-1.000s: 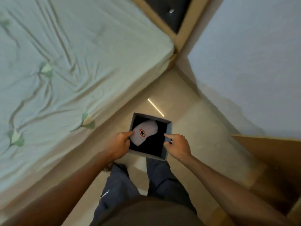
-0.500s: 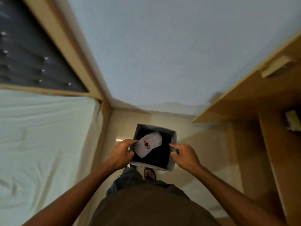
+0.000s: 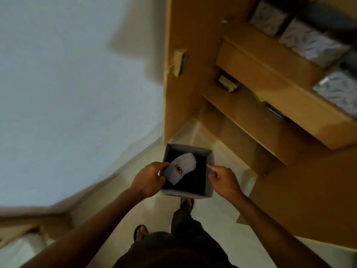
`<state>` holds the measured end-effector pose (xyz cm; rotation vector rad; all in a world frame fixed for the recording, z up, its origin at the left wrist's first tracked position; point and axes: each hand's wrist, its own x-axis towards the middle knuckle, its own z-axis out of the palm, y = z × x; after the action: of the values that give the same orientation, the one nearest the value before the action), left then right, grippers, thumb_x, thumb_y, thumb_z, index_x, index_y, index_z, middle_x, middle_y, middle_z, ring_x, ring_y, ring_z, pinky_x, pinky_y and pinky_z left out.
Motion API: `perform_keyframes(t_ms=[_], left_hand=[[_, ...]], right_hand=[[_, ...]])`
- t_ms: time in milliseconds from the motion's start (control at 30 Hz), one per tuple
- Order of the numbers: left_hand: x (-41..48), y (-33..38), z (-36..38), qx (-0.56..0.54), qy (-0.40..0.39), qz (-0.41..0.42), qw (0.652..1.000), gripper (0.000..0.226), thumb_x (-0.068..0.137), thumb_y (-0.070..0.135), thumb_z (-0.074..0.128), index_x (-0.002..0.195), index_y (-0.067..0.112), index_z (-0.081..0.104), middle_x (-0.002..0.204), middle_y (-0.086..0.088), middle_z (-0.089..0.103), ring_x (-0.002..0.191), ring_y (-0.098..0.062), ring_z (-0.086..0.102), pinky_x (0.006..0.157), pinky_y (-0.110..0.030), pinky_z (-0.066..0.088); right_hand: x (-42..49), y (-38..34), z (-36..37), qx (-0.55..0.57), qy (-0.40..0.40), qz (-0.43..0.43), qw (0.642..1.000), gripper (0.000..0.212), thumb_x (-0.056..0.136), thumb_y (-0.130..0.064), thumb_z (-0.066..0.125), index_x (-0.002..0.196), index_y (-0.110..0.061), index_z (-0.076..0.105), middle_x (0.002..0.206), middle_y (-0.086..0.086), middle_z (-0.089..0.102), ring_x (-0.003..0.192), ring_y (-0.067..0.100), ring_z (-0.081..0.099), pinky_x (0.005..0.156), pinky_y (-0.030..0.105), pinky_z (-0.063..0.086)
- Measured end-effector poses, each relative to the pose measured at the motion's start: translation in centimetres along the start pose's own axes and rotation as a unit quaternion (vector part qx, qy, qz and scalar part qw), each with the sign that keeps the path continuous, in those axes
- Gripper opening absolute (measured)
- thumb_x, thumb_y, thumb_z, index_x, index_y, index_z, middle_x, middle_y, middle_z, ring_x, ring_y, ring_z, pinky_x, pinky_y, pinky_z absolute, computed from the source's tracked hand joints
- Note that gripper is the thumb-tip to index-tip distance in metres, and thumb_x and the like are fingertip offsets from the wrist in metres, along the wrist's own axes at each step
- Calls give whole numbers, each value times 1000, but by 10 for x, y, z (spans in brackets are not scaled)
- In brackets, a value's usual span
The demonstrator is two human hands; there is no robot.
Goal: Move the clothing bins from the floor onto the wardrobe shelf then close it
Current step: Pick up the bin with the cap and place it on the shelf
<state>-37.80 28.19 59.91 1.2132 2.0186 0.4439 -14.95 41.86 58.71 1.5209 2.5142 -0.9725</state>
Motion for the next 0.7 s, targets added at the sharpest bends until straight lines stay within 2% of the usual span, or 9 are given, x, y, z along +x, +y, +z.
perform_keyframes(t_ms=[100,167,233,333,367,433,500,600,700], left_hand=[[47,37,-3,15,6,29,999,54,87,16,54,139,25,49,141,-4,54,118,-25,58,99,-35,45],[85,73,-4,21,2,55,998,53,88,15,53,140,23,48,141,-6,54,115,-26,60,97,-35,46],[116,106,-11,25,10,69,997,55,86,14,54,141,22,48,140,-6,54,116,-28,60,97,-37,48],[163,158,-22,11,33,88,996,55,86,11,55,139,21,50,133,-7,61,109,-29,63,92,-34,50],[173,168,-26,-3,36,95,995,53,86,9,55,138,19,51,129,-9,63,105,-29,65,88,-31,50],[204,199,-38,-36,46,119,991,50,88,3,55,137,11,51,124,-15,65,101,-32,66,81,-27,49],[232,226,-53,-51,53,130,989,49,90,1,55,138,6,49,123,-21,64,105,-37,64,80,-26,48],[272,260,-80,-34,80,144,986,51,87,6,57,138,13,52,109,-24,69,95,-38,66,74,-32,53],[316,285,-102,-32,100,160,981,53,83,15,57,136,20,55,108,-15,72,85,-28,70,73,-34,58]], right_hand=[[25,18,-26,23,34,21,999,46,93,-15,47,138,-22,51,57,-7,48,49,7,42,46,20,31],[48,38,-54,32,72,30,996,45,93,-15,47,138,-21,51,64,3,56,51,7,43,48,24,33],[68,52,-83,34,104,35,993,45,93,-13,46,137,-20,52,70,12,61,50,3,35,47,17,26],[97,67,-136,48,152,26,987,44,94,-13,46,138,-20,51,55,-8,43,49,3,32,48,16,23],[105,70,-148,50,161,23,985,44,94,-14,46,137,-20,52,56,-8,44,50,4,35,49,19,26],[130,78,-181,49,185,17,981,44,93,-15,48,136,-20,54,63,5,59,51,7,40,50,25,30],[154,82,-210,50,203,7,978,44,93,-16,48,135,-23,54,57,3,57,47,8,42,47,25,32],[188,79,-251,59,227,-6,972,44,93,-16,48,136,-23,52,52,3,54,50,22,53,48,31,40],[222,78,-287,62,266,-9,962,43,92,-14,49,134,-22,55,50,-11,47,47,5,45,45,21,32]])
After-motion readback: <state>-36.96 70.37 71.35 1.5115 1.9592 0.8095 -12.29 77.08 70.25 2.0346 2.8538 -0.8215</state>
